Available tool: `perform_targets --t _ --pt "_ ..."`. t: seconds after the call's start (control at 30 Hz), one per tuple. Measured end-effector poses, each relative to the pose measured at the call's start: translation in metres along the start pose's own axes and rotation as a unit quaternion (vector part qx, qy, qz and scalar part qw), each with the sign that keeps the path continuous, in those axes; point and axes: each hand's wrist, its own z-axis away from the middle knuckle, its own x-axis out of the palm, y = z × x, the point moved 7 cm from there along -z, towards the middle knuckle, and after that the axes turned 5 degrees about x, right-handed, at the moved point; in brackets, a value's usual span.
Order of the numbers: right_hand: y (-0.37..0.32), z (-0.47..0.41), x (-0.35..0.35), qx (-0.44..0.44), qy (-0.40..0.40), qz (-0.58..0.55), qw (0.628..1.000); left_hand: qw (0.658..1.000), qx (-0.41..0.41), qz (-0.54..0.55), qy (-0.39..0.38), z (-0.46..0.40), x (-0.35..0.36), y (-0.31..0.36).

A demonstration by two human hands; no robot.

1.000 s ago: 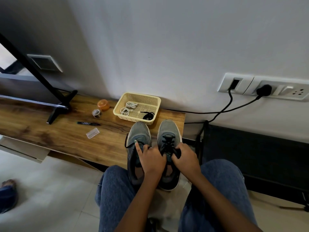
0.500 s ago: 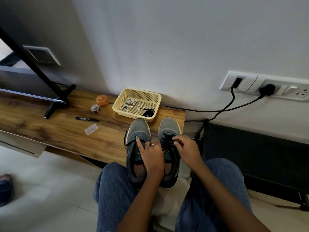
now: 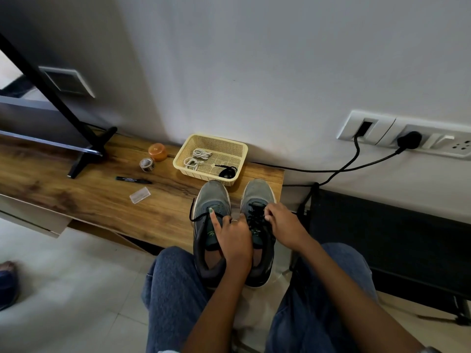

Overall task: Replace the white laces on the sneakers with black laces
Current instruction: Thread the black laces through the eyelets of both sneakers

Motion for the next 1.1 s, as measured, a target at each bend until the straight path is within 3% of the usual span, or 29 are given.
perform_targets --t 0.3,0.6,0.93,1.1 --pt "-0.003 0.007 0.000 -0.013 -0.030 -0.054 0.998 1.000 0.002 0.011 0.008 0.000 0.000 0.000" --pt "-0.013 0.014 -0.010 -0.007 0.118 -0.116 0.986 0.994 0.019 0.099 0.039 0.002 -0.006 -0.004" --pt "-0.018 0.004 0.005 0.011 0.055 -0.006 0.998 0.985 0.008 0.165 0.059 0.008 -0.008 -0.008" --pt "-0.035 0.006 0.000 -0.027 0.104 0.109 0.988 0.984 0.013 0.168 0.059 0.008 -0.011 -0.007"
